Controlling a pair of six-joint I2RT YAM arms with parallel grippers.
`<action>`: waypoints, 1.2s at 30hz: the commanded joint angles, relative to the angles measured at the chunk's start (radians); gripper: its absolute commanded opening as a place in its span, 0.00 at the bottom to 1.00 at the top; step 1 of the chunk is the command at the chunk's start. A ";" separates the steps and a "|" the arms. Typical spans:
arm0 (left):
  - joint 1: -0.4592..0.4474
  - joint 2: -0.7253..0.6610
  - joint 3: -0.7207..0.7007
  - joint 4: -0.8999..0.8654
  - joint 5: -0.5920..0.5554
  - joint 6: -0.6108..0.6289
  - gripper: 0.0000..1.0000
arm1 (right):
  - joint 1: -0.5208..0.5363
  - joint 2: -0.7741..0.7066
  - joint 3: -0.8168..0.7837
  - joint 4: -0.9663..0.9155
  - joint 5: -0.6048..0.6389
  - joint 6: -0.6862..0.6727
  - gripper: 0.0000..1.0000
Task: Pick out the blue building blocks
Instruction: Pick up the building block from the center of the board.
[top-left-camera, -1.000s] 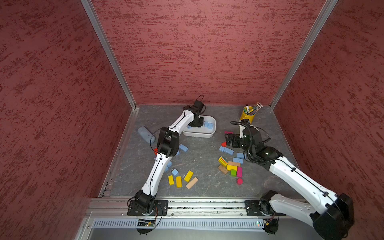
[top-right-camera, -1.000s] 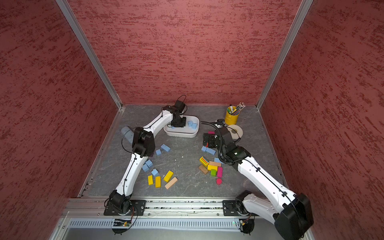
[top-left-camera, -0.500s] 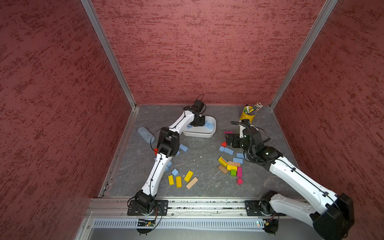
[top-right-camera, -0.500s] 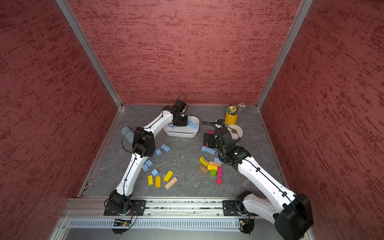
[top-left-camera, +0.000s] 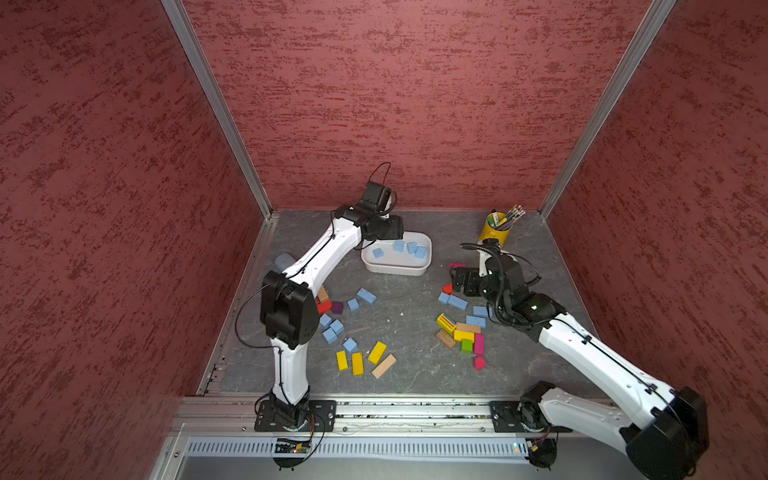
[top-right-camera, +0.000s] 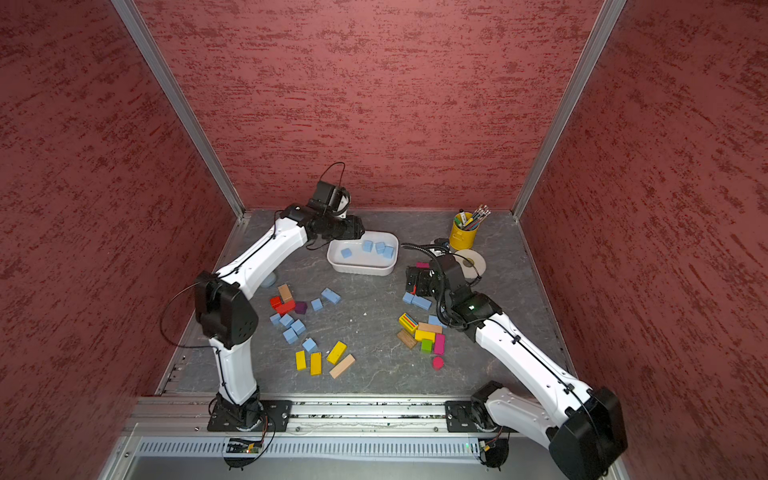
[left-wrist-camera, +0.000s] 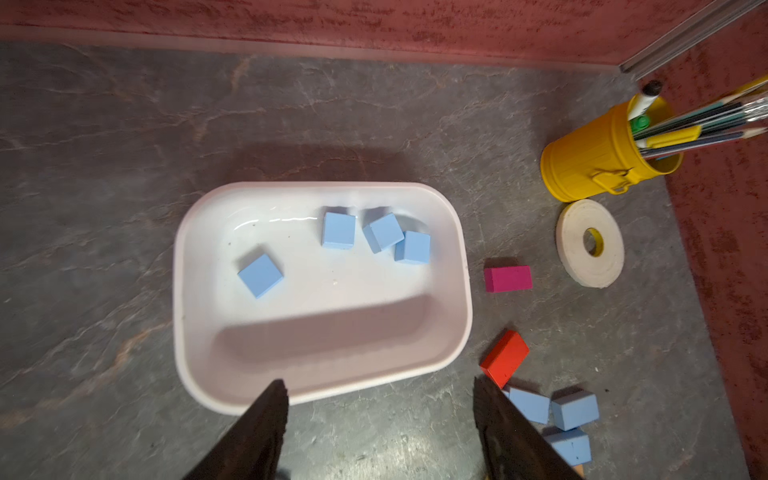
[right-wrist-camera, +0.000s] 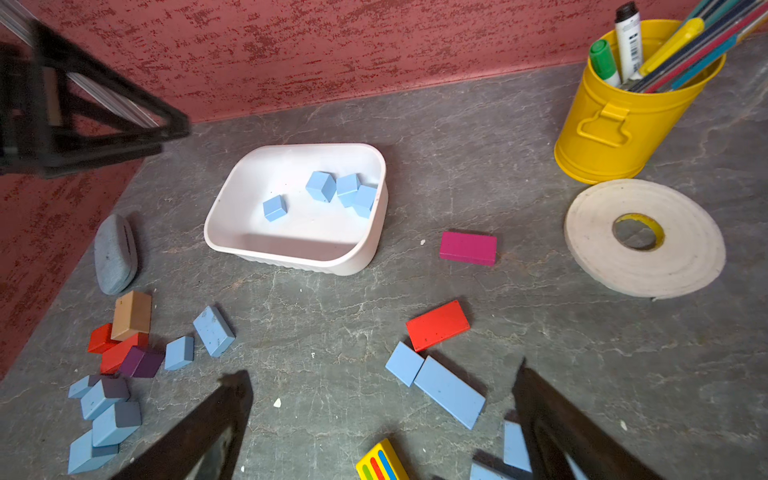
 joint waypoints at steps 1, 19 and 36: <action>-0.008 -0.127 -0.150 0.038 -0.036 -0.004 0.76 | -0.003 -0.004 0.020 0.008 -0.034 0.015 0.99; 0.035 -0.834 -0.802 -0.093 -0.193 -0.227 1.00 | -0.003 0.046 0.041 0.035 -0.181 0.040 0.99; 0.173 -0.904 -1.059 -0.075 -0.149 -0.587 1.00 | -0.003 0.042 0.030 0.035 -0.174 0.039 0.99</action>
